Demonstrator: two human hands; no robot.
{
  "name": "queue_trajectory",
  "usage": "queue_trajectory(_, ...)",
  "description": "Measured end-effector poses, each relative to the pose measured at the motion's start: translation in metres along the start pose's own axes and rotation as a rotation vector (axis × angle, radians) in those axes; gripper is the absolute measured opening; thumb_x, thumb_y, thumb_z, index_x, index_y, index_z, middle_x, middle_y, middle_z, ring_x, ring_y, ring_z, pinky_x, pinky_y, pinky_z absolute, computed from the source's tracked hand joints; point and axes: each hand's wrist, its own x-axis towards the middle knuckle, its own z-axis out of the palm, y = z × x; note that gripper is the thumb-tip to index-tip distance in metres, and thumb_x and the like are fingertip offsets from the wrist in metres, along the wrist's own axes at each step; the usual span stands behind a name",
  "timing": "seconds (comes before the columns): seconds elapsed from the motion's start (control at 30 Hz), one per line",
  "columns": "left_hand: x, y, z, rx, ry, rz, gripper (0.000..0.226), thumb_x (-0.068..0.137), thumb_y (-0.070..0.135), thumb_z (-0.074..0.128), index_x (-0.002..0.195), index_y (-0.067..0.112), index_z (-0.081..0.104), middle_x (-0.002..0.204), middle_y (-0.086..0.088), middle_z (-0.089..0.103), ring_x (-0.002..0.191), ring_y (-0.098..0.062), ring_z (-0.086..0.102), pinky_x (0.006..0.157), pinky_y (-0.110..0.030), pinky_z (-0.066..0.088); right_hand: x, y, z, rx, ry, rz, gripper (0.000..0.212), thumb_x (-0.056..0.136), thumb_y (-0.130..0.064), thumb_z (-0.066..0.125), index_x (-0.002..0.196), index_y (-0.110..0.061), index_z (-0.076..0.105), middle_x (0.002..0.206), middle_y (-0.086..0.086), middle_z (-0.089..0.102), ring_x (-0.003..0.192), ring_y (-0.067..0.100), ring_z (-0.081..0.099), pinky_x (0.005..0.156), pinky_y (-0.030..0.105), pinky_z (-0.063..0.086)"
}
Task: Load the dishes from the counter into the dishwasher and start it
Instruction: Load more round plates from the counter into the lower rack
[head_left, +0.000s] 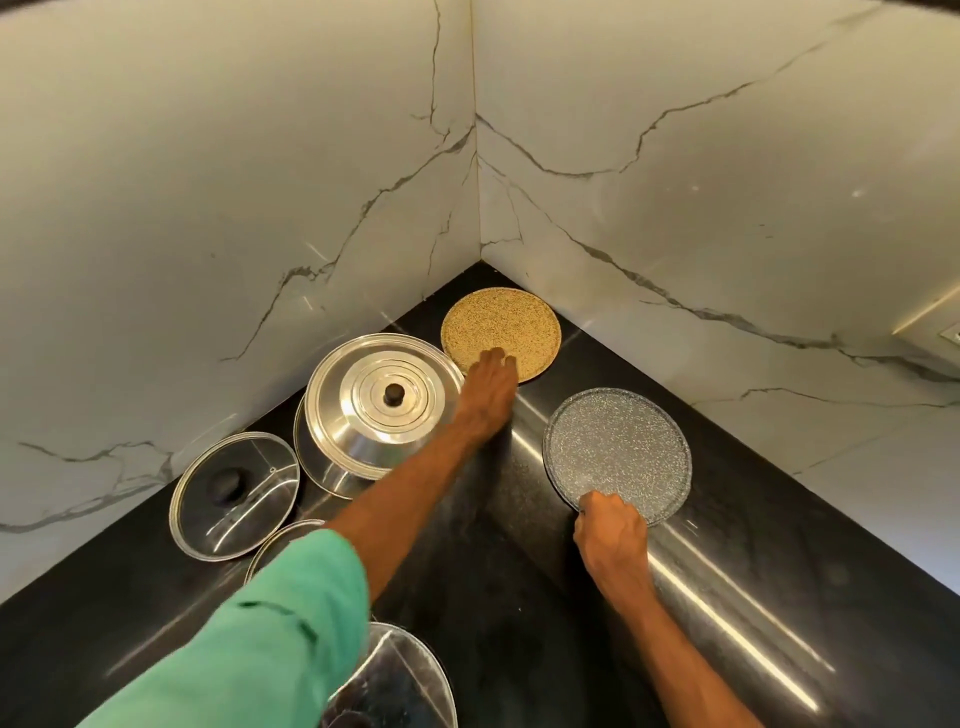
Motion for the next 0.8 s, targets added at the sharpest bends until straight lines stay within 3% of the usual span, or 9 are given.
queue_trajectory(0.1, 0.022, 0.029, 0.018, -0.02, -0.087, -0.017, 0.051, 0.088, 0.003, 0.062, 0.135, 0.002, 0.043, 0.138, -0.021, 0.044, 0.123, -0.033, 0.048, 0.1, -0.043, 0.049, 0.003, 0.003, 0.001, 0.032, 0.005, 0.008, 0.018, 0.09, -0.01, 0.052, 0.081, -0.015, 0.066, 0.077, 0.003, 0.07, 0.073, 0.024, 0.069, 0.065, 0.036, 0.053)
queue_trajectory(0.3, -0.001, 0.05, 0.039, 0.065, -0.068, 0.011, 0.039, 0.092, 0.011, 0.06, 0.128, 0.003, 0.048, 0.13, -0.017, 0.048, 0.115, -0.03, 0.05, 0.088, -0.038, 0.053, -0.01, 0.021, 0.006, 0.001, 0.034, -0.028, 0.012, 0.086, -0.018, 0.058, 0.076, -0.017, 0.065, 0.071, 0.001, 0.068, 0.067, 0.024, 0.068, 0.063, 0.034, 0.05)
queue_trajectory(0.37, -0.013, 0.053, 0.045, 0.088, -0.068, 0.05, 0.04, 0.092, 0.007, 0.058, 0.13, 0.001, 0.049, 0.129, -0.018, 0.049, 0.115, -0.031, 0.05, 0.09, -0.039, 0.053, -0.025, 0.033, 0.009, -0.014, 0.064, -0.065, 0.011, 0.08, -0.016, 0.068, 0.071, -0.016, 0.064, 0.061, 0.003, 0.065, 0.055, 0.025, 0.065, 0.054, 0.034, 0.049)
queue_trajectory(0.47, -0.024, 0.058, 0.046, 0.097, -0.032, 0.064, 0.036, 0.091, 0.004, 0.057, 0.127, 0.001, 0.052, 0.122, -0.016, 0.053, 0.108, -0.029, 0.053, 0.089, -0.039, 0.051, -0.047, 0.052, 0.014, -0.026, 0.185, -0.11, 0.025, 0.059, -0.006, 0.085, 0.061, -0.012, 0.061, 0.044, 0.006, 0.055, 0.035, 0.029, 0.057, 0.036, 0.03, 0.043)
queue_trajectory(0.63, -0.057, 0.087, 0.049, 0.092, -0.082, 0.114, 0.032, 0.092, 0.003, 0.057, 0.124, 0.003, 0.056, 0.123, -0.015, 0.054, 0.104, -0.024, 0.056, 0.089, -0.036, 0.05, -0.077, 0.076, 0.024, -0.009, 0.232, -0.206, 0.025, 0.061, -0.005, 0.086, 0.076, -0.011, 0.067, 0.04, 0.0, 0.053, 0.03, 0.02, 0.051, 0.033, 0.027, 0.041)
queue_trajectory(0.8, -0.079, 0.098, 0.042, -0.002, -0.085, 0.156, 0.042, 0.092, -0.002, 0.052, 0.133, 0.006, 0.047, 0.124, -0.015, 0.053, 0.106, -0.029, 0.058, 0.088, -0.039, 0.048, -0.088, 0.08, 0.026, 0.059, 0.156, -0.1, 0.023, 0.073, -0.005, 0.078, 0.085, -0.016, 0.06, 0.047, 0.0, 0.053, 0.037, 0.021, 0.052, 0.035, 0.033, 0.041)
